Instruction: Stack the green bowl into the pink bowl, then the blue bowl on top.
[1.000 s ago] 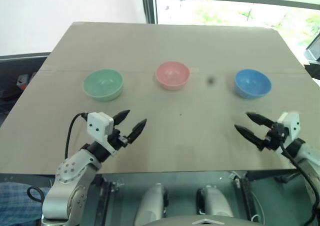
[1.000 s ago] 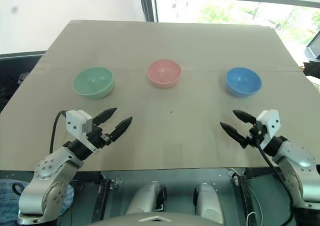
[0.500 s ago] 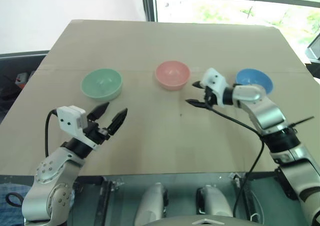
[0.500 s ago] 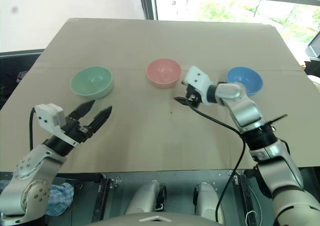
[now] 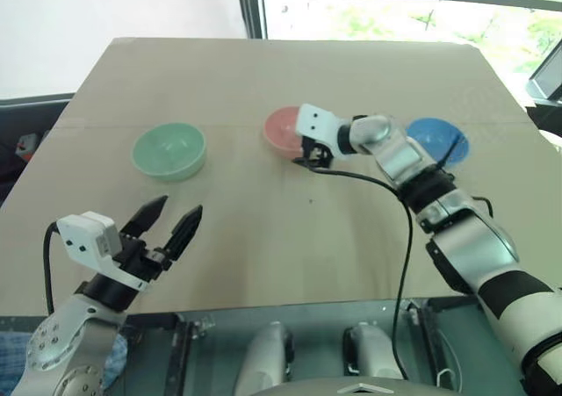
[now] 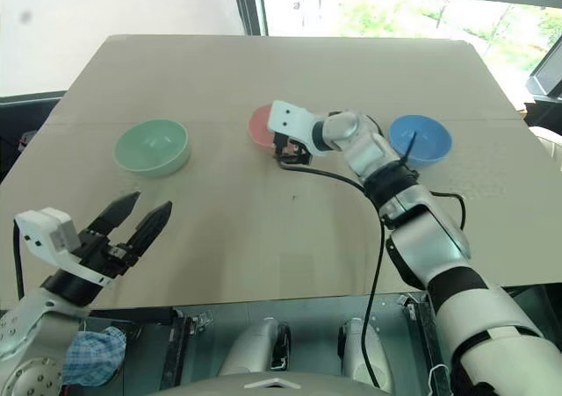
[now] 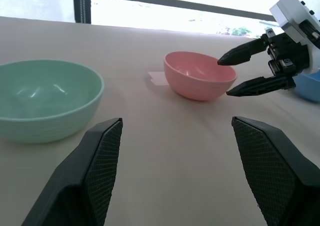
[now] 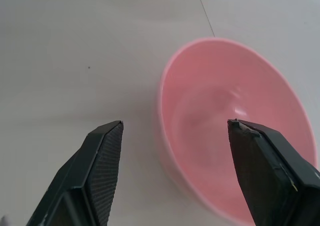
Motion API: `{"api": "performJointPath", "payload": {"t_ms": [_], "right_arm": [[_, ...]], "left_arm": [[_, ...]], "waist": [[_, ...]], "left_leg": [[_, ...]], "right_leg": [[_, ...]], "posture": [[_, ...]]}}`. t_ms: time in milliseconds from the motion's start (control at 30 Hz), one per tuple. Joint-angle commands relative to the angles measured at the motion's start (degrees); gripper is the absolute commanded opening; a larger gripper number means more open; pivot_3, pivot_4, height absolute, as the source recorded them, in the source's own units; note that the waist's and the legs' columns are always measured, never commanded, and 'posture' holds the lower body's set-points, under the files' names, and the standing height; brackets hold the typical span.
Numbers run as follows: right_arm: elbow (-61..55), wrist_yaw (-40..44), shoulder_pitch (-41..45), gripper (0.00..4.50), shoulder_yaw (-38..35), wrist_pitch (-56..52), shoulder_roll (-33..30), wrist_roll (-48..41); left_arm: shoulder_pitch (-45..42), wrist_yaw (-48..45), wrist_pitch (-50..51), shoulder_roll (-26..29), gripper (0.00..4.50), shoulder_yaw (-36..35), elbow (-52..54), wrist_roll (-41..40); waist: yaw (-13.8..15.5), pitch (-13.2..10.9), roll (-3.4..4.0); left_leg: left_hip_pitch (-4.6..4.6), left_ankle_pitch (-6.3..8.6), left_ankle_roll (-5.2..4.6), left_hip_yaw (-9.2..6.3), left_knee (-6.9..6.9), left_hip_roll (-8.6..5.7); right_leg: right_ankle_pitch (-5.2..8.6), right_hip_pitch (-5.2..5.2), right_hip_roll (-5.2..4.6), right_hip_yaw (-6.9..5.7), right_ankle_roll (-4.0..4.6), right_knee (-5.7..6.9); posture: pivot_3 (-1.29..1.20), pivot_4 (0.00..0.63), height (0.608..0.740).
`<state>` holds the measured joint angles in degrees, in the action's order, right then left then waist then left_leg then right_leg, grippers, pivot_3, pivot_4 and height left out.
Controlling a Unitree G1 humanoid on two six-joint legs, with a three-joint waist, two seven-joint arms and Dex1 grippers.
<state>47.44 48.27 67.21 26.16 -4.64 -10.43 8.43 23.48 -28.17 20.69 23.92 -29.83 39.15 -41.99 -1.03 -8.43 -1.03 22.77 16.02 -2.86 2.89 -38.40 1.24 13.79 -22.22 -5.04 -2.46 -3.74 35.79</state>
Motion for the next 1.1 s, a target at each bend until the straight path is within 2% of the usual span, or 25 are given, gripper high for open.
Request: {"api": "performJointPath", "payload": {"t_ms": [33, 233, 333, 533, 567, 800, 900, 1000, 1100], "right_arm": [[7.74, -2.18, 3.53, 3.49, 1.26, 5.31, 2.63, 4.05], [16.41, -5.33, 6.51, 3.49, 1.17, 8.82, 6.83, 7.79], [18.41, -6.94, 8.27, 2.77, 0.5, 10.06, 8.14, 8.49], [19.04, -6.84, 8.8, 0.62, -0.65, 11.09, 7.89, 8.84], [18.98, -6.72, 8.61, 0.15, -0.77, 11.28, 7.7, 8.98], [18.47, -6.27, 7.53, 0.07, -1.67, 11.7, 6.43, 9.45], [14.44, -1.36, 5.98, 0.07, -4.03, 8.89, 5.23, 6.16], [0.18, 9.36, 0.17, 0.07, -6.81, -2.64, 2.56, 0.22], [-22.26, 15.16, -9.05, 0.07, -6.05, -12.09, -3.55, -1.45]], "left_arm": [[0.95, 1.17, -1.87, -0.57, 3.7, -1.83, 3.02, -1.01], [2.42, 1.11, -2.84, -1.08, 3.7, -1.56, 2.93, -0.7], [1.81, 1.12, -3.01, -0.73, 3.7, -1.08, 2.32, -0.54], [0.18, 1.11, -2.51, -0.41, 3.7, -0.24, 1.67, -0.65], [-0.06, 1.02, -2.48, -0.41, 3.7, -0.08, 1.46, -0.64], [-1.17, 0.31, -2.72, 0.09, 3.7, 0.93, 0.19, 0.1], [-1.06, -0.46, -2.81, 0.17, 3.7, 1.83, -0.11, 0.49], [-1.72, -1.3, -2.72, 0.52, 3.7, 2.8, -0.83, 0.59], [-5.0, -3.4, -2.88, 2.03, 3.7, 4.34, -4.19, 1.01]], "waist": [[-0.08, -0.01, 0.01], [-0.48, -0.04, 0.06], [-0.98, -0.06, 0.1], [-1.27, -0.07, 0.12], [-1.27, -0.07, 0.12], [-1.35, -0.05, 0.08], [-1.32, -0.05, 0.08], [-1.21, -0.02, 0.04], [-0.01, -0.02, 0.03]], "left_leg": [[0.0, -0.01, 0.01, 0.03, 0.03, 0.0], [0.02, -0.01, 0.03, 0.05, 0.04, 0.0], [0.02, -0.05, 0.09, 0.02, 0.06, 0.0], [0.02, -0.07, 0.13, 0.02, 0.08, 0.01], [0.03, -0.07, 0.13, 0.02, 0.08, 0.01], [0.08, -0.07, 0.13, 0.03, 0.12, 0.02], [0.09, -0.07, 0.13, 0.03, 0.12, 0.02], [0.12, -0.07, 0.12, 0.0, 0.12, 0.03], [0.17, -0.06, 0.11, -0.09, 0.12, 0.03]], "right_leg": [[0.0, -0.02, 0.0, 0.03, 0.0, 0.01], [0.0, -0.05, 0.0, 0.03, 0.01, 0.0], [0.01, -0.12, 0.01, 0.02, 0.02, 0.0], [0.01, -0.14, 0.02, 0.03, 0.03, 0.03], [0.01, -0.14, 0.01, 0.03, 0.02, 0.02], [0.01, -0.17, 0.01, 0.04, 0.03, 0.03], [0.01, -0.17, 0.0, 0.05, 0.03, 0.03], [0.01, -0.14, -0.01, 0.03, 0.02, 0.03], [0.0, -0.13, -0.04, -0.05, 0.02, 0.04]], "posture": [[0.0, 0.15, 0.74], [0.0, 0.15, 0.74], [0.0, 0.15, 0.74], [0.0, 0.15, 0.74], [0.0, 0.15, 0.74], [0.0, 0.15, 0.74], [0.0, 0.15, 0.74], [0.0, 0.15, 0.74], [0.0, 0.15, 0.74]]}}
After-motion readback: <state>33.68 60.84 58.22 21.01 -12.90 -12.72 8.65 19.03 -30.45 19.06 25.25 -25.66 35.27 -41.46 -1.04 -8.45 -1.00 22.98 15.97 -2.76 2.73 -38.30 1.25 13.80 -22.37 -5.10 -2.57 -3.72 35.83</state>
